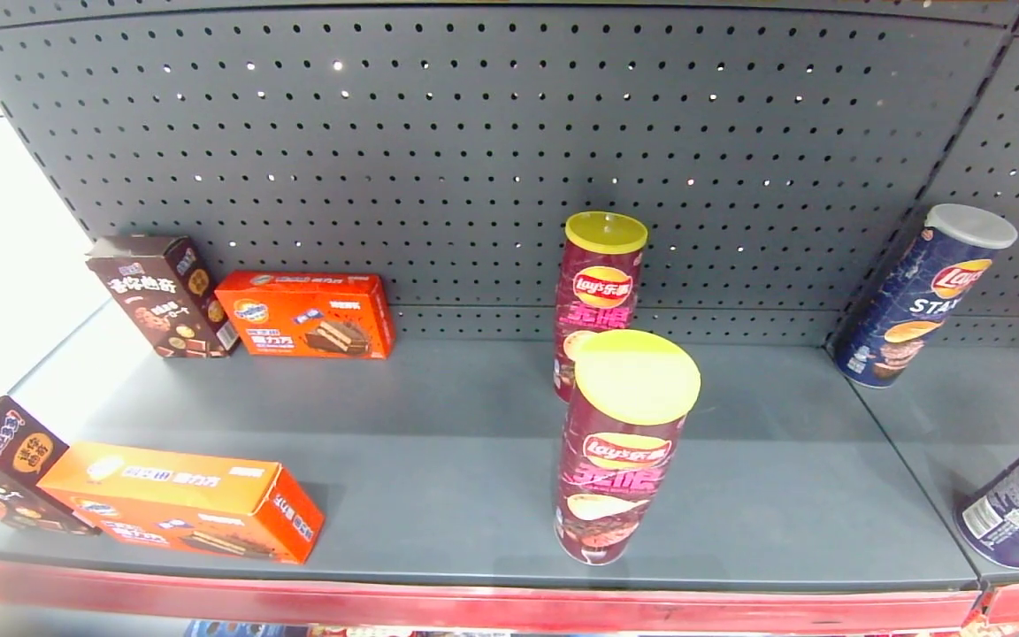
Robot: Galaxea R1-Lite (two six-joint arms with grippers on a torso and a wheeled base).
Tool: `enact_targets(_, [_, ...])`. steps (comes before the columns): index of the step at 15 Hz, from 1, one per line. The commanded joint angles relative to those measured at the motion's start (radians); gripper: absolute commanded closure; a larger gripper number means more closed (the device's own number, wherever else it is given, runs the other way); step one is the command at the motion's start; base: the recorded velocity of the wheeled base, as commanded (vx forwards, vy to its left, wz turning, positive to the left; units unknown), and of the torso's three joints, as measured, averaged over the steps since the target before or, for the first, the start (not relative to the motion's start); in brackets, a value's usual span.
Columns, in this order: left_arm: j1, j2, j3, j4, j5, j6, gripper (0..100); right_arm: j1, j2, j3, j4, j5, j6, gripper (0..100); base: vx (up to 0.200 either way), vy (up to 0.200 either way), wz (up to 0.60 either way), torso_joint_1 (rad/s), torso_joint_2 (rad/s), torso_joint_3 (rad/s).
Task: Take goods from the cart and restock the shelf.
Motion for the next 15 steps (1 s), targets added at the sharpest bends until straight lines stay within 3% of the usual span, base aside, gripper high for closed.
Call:
enact_targets(1, [0.0,0.001,0.0,-0.002,-0.011,-0.017,0,0.0,0.001,-0.002,0.0,0.0,0.0,0,0.0,0.0,0.0,0.0,0.0,0.0])
enact_targets(5, [0.0,-0.001,0.0,-0.003,-0.013,-0.012,0,0.0,0.001,0.0,0.0,0.0,0.0,0,0.0,0.0,0.0,0.0,0.0,0.0])
enact_targets(8, [0.0,-0.001,0.0,-0.002,-0.013,0.042,0,0.0,0.001,0.0,0.0,0.002,-0.002,0,0.0,0.0,0.0,0.0,0.0,0.0])
enact_targets(9, [0.0,-0.001,0.0,-0.002,-0.013,0.046,0,0.0,0.001,0.0,0.0,0.002,-0.002,0,0.0,-0.2,0.0,-0.002,0.01,0.002])
enact_targets(10, [0.0,-0.001,0.0,-0.002,-0.016,0.045,0,0.0,0.001,0.0,0.0,0.002,-0.002,0,0.0,0.0,0.0,0.0,0.0,0.0])
enact_targets(13, [0.0,0.001,0.0,-0.002,-0.011,-0.014,0,0.0,0.001,0.0,0.0,0.002,-0.002,0,0.0,0.0,0.0,0.0,0.0,0.0])
enact_targets(15, [0.0,-0.001,0.0,-0.003,-0.013,-0.011,0,0.0,0.001,-0.002,0.0,0.002,-0.002,0,0.0,0.0,0.0,0.0,0.0,0.0])
